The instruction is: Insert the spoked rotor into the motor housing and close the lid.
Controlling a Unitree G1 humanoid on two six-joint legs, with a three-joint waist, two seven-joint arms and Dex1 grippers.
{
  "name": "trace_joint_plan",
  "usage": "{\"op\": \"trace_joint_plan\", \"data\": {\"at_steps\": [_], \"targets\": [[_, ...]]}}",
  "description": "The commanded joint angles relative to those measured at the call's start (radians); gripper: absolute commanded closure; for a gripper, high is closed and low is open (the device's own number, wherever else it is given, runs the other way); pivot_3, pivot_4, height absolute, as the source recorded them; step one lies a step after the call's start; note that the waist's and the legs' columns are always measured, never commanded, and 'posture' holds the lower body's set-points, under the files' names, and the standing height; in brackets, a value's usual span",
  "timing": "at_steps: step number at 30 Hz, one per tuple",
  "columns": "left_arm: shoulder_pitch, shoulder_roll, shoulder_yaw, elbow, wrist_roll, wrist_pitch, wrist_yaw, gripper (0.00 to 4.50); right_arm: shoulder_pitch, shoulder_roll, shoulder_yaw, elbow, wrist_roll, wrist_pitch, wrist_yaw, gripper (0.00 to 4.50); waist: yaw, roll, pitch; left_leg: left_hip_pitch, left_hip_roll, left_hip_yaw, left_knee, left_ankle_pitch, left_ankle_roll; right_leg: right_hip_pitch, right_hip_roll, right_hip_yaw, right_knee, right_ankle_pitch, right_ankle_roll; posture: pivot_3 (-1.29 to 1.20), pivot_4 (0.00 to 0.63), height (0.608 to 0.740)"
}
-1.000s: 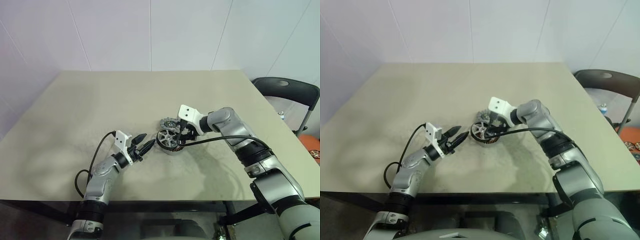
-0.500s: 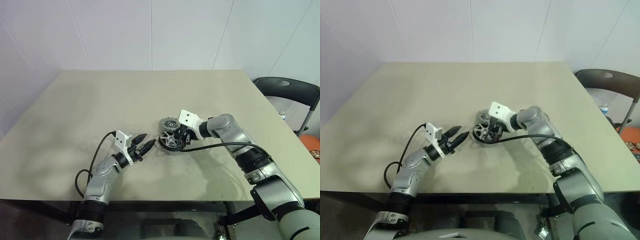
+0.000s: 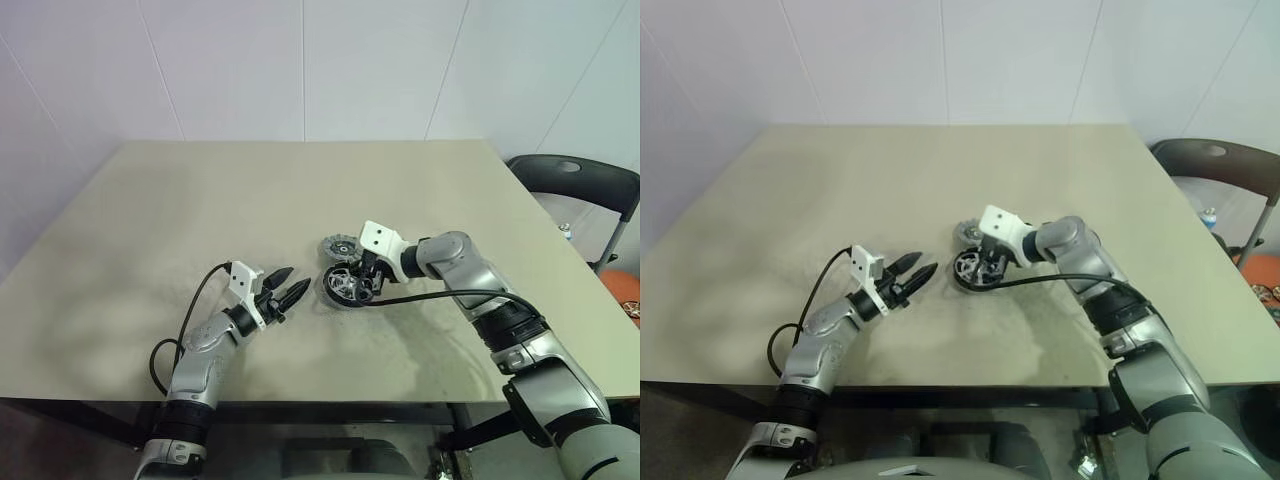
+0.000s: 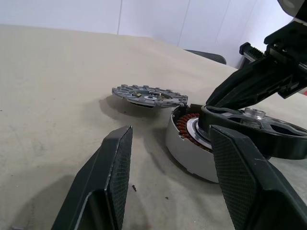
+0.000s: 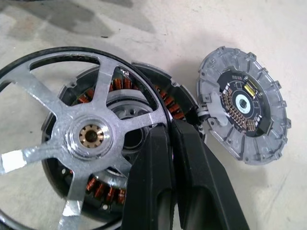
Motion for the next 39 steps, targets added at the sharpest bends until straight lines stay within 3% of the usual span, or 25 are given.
{"op": "trace_joint_plan", "data": {"at_steps": [1,9,17,39], "targets": [[-0.015,-0.006,-0.003,-0.004,-0.002,-0.02,-0.002,1.81,-0.058,-0.014,-0.04,-0.04,0.015,0.002,0.017,4.49,0.0,0.0,0.0,0.0,0.0,0.0,0.0,0.0,0.0,0.0,0.0,0.0,0.0,0.0,0.0,0.0,0.0,0.74],[-0.009,-0.006,0.002,-0.007,-0.002,-0.023,0.0,1.81,-0.083,-0.018,-0.037,-0.032,0.004,-0.006,0.006,4.49,0.0,0.0,0.0,0.0,0.0,0.0,0.0,0.0,0.0,0.0,0.001,0.0,0.0,0.0,0.0,0.0,0.0,0.74],[-0.011,-0.002,0.003,-0.006,-0.002,-0.02,-0.002,1.81,-0.09,-0.002,-0.033,0.083,-0.052,-0.068,-0.103,4.49,0.0,0.0,0.0,0.0,0.0,0.0,0.001,0.0,0.0,0.001,0.001,-0.001,0.001,0.0,0.0,0.0,0.0,0.74],[-0.008,0.003,0.002,0.004,0.0,-0.022,-0.004,1.81,-0.06,0.049,-0.061,0.055,0.006,-0.015,-0.092,4.49,0.0,0.0,0.0,0.001,0.0,0.0,0.002,0.0,0.0,0.001,0.005,-0.001,0.002,0.0,0.001,0.0,0.0,0.74]]}}
